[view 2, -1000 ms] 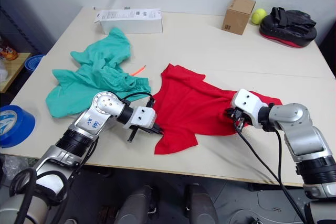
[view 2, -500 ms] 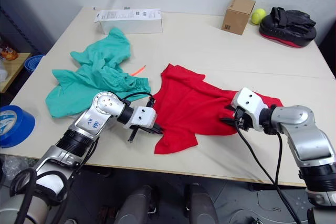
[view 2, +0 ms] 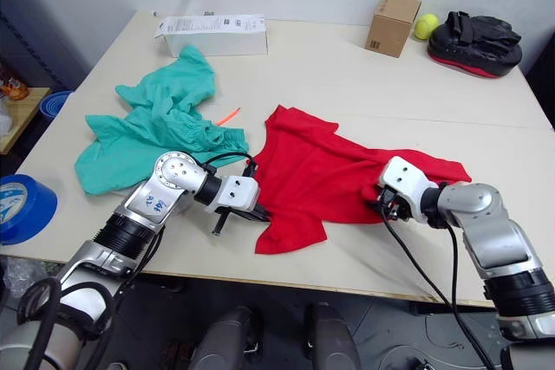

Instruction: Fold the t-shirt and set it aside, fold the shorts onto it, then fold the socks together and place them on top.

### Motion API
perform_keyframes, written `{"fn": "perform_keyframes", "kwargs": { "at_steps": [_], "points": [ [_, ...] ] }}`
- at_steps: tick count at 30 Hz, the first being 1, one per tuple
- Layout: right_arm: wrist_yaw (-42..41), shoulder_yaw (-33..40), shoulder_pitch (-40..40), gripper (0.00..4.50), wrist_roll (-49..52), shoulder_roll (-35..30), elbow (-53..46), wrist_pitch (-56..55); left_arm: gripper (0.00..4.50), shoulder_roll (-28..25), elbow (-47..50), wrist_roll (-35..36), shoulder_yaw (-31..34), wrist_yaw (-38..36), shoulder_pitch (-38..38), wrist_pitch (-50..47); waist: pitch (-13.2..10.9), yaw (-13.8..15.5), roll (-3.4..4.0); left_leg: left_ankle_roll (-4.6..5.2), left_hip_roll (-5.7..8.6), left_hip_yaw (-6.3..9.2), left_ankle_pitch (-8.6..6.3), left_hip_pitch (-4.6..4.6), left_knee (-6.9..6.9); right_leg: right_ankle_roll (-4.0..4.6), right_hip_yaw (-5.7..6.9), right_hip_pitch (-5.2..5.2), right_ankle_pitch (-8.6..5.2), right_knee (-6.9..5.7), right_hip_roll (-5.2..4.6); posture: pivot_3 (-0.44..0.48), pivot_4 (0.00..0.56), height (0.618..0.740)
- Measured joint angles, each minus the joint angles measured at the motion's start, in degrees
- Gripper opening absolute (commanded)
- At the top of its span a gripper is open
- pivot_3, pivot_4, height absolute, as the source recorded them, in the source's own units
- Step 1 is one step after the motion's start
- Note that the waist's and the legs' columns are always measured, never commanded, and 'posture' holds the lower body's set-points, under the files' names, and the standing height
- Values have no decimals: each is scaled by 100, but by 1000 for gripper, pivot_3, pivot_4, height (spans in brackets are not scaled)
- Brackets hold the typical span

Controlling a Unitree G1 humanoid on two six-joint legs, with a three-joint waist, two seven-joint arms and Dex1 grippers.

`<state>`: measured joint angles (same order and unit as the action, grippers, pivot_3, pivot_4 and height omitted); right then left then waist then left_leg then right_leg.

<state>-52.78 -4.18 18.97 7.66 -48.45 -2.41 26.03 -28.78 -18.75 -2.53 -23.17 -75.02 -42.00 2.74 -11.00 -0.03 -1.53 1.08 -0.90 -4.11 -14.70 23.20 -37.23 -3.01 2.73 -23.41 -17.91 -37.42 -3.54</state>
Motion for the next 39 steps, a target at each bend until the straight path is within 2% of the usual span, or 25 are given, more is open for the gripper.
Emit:
{"fn": "perform_keyframes", "kwargs": {
  "at_steps": [2, 3, 8, 12, 16, 20, 25, 30, 39],
  "points": [
    [43, 0, 22, 220, 0, 53, 47, -25, 0, 0, 0, 1, 0, 0, 0, -10, 0, 0, 0, 0, 0, 0, 0, 0, 0, 0, 0, 0, 0, 0, 0, 0, 150, 740],
    [67, 1, 22, 51, 3, 96, 52, -34, 0, -1, 0, 1, 1, 0, 0, -11, 0, 0, 0, 0, 0, 0, 0, 0, 0, 0, 0, 0, 0, 0, 0, 0, 150, 740],
    [117, 151, 10, 51, 202, 156, 3, 170, 0, -5, 9, 6, 3, 4, 2, -22, 0, 1, 0, 0, 0, 0, 0, 0, 0, 0, 0, 0, 0, 0, 0, 0, 150, 740],
    [104, 942, -283, 51, 759, 145, -371, 685, 0, -66, 237, 176, 99, -27, 174, -316, 0, 4, 0, 0, -1, 2, 0, 1, 5, 0, 0, 0, 0, 1, 0, 0, 150, 740],
    [-179, 2152, -1066, 51, 1654, -74, -883, 1415, 0, -308, 677, 560, 323, -188, 470, -828, 0, 12, 1, 0, -1, 4, 0, 2, 8, 0, 1, 1, 0, 5, -2, 0, 150, 740],
    [-620, 3570, -2279, 51, 2325, -251, -1281, 1834, 0, -622, 1066, 821, 533, -294, 785, -1159, 0, 31, 1, 1, -2, 12, -1, -2, 11, 0, 4, 10, 0, 13, -3, 0, 150, 740],
    [-920, 4399, -3599, 51, 2430, -112, -1317, 1611, 0, -796, 1485, 1148, 715, -342, 1009, -1645, 0, 16, 2, 1, -2, 11, -1, -7, 12, 0, 2, 14, 0, 16, -4, 0, 150, 740],
    [-1213, 4458, -4611, 51, 2113, 144, -1273, 747, 0, -918, 1618, 1264, 742, -342, 1218, -1808, 3, -7, 7, 0, -2, 10, -2, -9, 16, 2, 1, 14, -2, 18, -2, 0, 150, 740],
    [-1142, 4198, -4637, 51, 1659, 144, -821, -125, 0, -1160, 1875, 1446, 743, -386, 1494, -1980, 6, 15, 12, -1, -2, 12, -3, -10, 24, 6, 0, 15, -4, 30, -3, 0, 150, 740]
  ]
}}
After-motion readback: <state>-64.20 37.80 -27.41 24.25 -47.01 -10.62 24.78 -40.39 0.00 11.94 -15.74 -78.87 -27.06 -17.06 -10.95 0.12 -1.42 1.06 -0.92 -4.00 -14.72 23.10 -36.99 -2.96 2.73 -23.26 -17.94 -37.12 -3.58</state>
